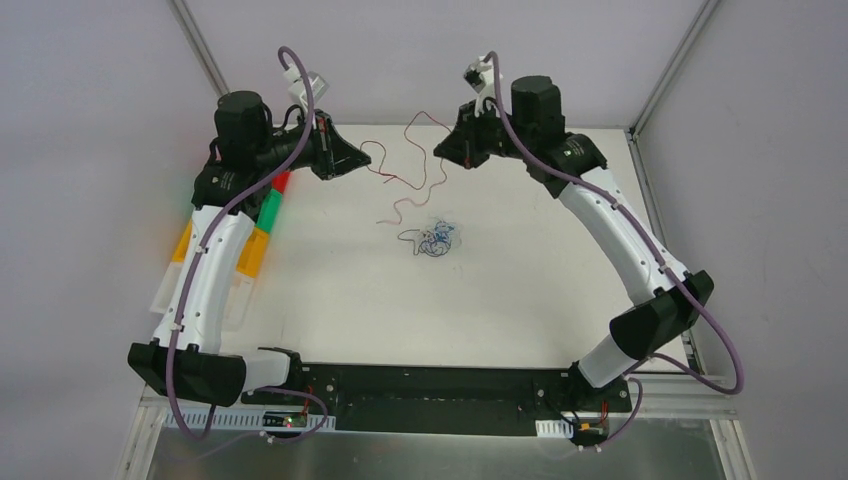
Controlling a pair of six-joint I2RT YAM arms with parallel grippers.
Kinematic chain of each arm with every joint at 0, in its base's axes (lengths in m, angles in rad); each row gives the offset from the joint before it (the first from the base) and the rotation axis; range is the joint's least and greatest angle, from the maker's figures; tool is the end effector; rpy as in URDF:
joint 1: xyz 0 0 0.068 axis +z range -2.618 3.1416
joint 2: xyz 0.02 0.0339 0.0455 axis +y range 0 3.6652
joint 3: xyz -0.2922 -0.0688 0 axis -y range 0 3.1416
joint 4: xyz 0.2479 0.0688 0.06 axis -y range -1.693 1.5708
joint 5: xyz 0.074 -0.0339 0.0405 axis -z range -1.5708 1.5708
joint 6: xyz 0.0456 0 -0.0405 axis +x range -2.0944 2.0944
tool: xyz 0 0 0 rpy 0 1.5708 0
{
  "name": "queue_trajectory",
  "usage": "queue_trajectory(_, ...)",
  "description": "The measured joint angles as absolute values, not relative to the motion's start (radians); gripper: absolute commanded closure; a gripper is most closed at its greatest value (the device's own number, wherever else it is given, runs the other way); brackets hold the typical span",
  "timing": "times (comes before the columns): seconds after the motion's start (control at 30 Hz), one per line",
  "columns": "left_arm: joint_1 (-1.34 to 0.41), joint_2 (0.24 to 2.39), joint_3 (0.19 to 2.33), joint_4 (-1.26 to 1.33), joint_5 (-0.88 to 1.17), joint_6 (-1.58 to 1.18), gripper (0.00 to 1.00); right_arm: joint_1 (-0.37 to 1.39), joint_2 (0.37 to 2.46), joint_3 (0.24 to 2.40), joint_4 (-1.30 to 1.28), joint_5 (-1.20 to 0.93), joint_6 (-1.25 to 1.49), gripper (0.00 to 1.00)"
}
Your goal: Untangle the cables
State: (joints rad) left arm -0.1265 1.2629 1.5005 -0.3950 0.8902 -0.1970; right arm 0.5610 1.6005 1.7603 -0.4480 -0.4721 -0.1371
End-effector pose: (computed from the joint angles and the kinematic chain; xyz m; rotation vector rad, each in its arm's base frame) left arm 0.2531 -0.0679 0.4925 0.6104 1.6642 -0.9986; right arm 0.3054 0.2164 0.4717 -0.9503 1.6341 0.7297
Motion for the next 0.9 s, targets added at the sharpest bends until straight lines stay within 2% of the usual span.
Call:
queue_trajectory(0.27, -0.238, 1.271, 1.492, -0.336, 0.908, -0.201, 1.00, 0.565, 1.559, 1.823, -0.277, -0.561, 0.081, 1.00)
queue_trajectory(0.4, -0.265, 1.308, 1.502, -0.302, 0.908, -0.204, 0.91, 0.566, 1.577, 1.834, -0.224, -0.596, 0.216, 1.00)
queue_trajectory(0.5, -0.290, 1.342, 1.507, -0.279, 0.908, -0.210, 0.75, 0.566, 1.597, 1.831, -0.189, -0.622, 0.313, 1.00)
queue_trajectory(0.67, -0.335, 1.360, 1.507, -0.258, 0.914, -0.224, 0.59, 0.567, 1.616, 1.812, -0.143, -0.657, 0.424, 1.00)
queue_trajectory(0.83, -0.348, 1.360, 1.504, -0.197, 0.937, -0.263, 0.46, 0.572, 1.618, 1.802, -0.131, -0.670, 0.462, 1.00)
queue_trajectory(0.9, -0.348, 1.360, 1.499, -0.172, 0.938, -0.283, 0.45, 0.575, 1.618, 1.802, -0.123, -0.671, 0.469, 1.00)
